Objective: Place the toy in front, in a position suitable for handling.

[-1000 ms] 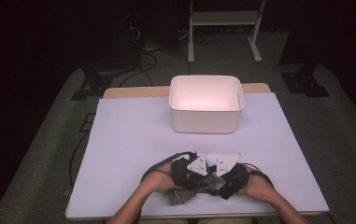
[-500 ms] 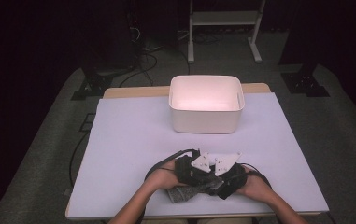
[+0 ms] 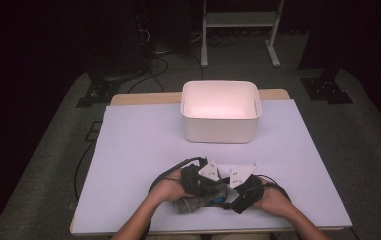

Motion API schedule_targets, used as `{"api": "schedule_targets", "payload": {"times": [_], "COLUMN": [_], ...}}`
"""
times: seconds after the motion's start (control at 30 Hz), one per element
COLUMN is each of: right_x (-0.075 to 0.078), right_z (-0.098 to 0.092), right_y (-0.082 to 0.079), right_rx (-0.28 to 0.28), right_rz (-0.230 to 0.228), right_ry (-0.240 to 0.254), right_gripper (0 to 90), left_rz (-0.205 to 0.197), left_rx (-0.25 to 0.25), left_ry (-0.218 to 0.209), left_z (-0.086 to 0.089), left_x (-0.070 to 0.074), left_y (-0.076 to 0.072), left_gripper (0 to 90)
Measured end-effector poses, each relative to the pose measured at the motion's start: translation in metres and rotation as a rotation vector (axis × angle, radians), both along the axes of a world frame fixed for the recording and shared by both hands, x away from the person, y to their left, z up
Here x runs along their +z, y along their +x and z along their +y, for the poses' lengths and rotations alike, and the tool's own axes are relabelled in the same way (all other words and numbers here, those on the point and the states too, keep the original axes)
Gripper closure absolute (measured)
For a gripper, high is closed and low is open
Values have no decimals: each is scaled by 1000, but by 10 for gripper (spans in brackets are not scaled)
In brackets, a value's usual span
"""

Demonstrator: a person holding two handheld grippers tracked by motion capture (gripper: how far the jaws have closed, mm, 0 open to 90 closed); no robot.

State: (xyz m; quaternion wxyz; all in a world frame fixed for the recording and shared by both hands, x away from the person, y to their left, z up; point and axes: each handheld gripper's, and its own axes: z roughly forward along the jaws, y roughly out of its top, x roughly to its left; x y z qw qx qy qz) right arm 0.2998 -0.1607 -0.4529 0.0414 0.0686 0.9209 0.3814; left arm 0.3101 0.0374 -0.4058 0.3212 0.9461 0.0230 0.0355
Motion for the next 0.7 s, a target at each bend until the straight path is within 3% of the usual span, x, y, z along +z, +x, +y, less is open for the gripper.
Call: {"api": "schedule_targets", "payload": {"times": [0.2,0.5,0.7], "right_x": [0,0,0], "right_z": [0,1,0], "right_y": [0,0,0], "right_rx": [3,4,-1], "right_rz": [-4,-1,9], "right_ry": [0,0,2], "right_gripper": [226,226,227], "left_rz": [-18,-12,1], "left_rx": [42,-14,-11], "left_ry": [-8,-13,-4], "left_z": [13,-18,-20], "left_x": [2,-2,-1], "left_y": [6,4,6], "left_gripper": [779,790,790]}}
